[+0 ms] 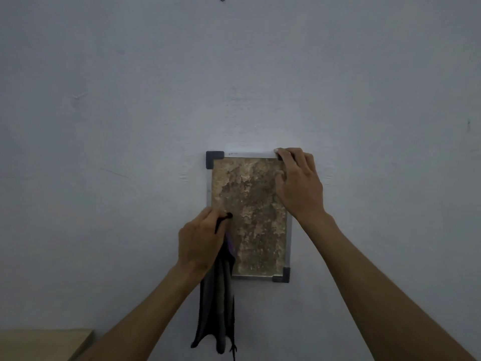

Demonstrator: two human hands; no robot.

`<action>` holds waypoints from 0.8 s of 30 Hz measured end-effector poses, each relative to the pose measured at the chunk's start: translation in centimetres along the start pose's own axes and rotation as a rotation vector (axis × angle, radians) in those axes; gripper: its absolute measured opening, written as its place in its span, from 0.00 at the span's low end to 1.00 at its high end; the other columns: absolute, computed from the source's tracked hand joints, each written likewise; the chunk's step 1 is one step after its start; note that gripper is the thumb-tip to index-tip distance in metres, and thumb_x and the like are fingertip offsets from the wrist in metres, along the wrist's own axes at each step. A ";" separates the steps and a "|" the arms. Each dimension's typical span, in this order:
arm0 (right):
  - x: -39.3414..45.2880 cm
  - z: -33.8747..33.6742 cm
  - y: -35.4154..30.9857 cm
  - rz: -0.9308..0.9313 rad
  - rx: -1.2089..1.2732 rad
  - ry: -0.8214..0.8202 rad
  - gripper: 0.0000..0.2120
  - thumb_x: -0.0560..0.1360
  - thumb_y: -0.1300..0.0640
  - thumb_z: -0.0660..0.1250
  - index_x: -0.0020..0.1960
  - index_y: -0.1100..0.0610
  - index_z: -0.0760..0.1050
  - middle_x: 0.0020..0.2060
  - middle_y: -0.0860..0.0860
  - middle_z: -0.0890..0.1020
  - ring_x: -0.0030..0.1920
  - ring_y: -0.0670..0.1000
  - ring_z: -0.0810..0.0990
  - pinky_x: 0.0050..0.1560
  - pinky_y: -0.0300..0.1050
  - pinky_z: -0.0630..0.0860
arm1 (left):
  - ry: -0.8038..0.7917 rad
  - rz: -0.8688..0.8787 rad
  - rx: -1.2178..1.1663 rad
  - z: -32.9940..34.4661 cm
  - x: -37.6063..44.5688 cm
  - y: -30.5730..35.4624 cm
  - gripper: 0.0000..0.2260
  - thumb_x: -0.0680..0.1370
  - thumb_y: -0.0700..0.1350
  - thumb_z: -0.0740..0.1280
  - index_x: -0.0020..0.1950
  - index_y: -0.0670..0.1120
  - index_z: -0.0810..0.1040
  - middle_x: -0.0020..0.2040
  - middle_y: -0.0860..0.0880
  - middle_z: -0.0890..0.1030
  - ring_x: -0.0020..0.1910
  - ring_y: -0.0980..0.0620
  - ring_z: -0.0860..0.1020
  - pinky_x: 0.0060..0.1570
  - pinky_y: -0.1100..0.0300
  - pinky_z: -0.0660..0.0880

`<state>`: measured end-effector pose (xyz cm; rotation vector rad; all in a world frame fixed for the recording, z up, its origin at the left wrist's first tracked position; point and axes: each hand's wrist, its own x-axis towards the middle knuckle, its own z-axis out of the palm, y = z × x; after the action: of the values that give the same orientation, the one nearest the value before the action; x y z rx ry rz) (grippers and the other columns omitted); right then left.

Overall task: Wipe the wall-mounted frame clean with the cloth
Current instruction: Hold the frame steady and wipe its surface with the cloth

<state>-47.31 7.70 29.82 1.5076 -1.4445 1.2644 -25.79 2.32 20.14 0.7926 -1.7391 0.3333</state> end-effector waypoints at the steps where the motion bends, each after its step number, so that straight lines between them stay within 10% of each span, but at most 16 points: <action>1: 0.0 0.0 0.0 -0.001 0.001 0.001 0.23 0.78 0.61 0.65 0.72 0.55 0.71 0.65 0.49 0.73 0.67 0.52 0.68 0.44 0.49 0.81 | 0.043 -0.044 -0.031 -0.2 0.3 -0.2 0.04 0.79 0.48 0.71 0.48 0.48 0.82 0.44 0.54 0.81 0.34 0.54 0.79 0.29 0.55 0.77; 9: 0.0 0.1 -0.1 0.001 -0.003 0.007 0.23 0.78 0.61 0.64 0.72 0.55 0.71 0.65 0.49 0.73 0.68 0.52 0.67 0.44 0.49 0.80 | -0.193 0.211 0.058 0.2 -2.0 0.0 0.11 0.80 0.53 0.64 0.46 0.48 0.81 0.44 0.54 0.82 0.32 0.52 0.80 0.28 0.55 0.78; 16: 0.0 -0.1 -0.2 0.005 -0.010 -0.007 0.22 0.78 0.61 0.64 0.72 0.54 0.71 0.65 0.48 0.73 0.68 0.51 0.67 0.45 0.49 0.81 | 0.082 0.050 -0.011 -1.6 1.2 -2.0 0.05 0.80 0.46 0.70 0.52 0.47 0.83 0.46 0.52 0.82 0.35 0.52 0.80 0.30 0.55 0.78; 24: 0.0 -0.1 -0.2 0.004 -0.020 -0.001 0.22 0.78 0.60 0.64 0.72 0.55 0.71 0.65 0.49 0.73 0.67 0.52 0.68 0.46 0.49 0.80 | -0.243 0.587 0.162 -2.0 1.2 -3.3 0.03 0.77 0.45 0.73 0.49 0.47 0.83 0.47 0.51 0.83 0.31 0.51 0.80 0.25 0.58 0.77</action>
<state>-47.12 7.84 29.91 1.4932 -1.4575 1.2484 -22.31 0.65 21.35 0.4283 -2.1804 0.8064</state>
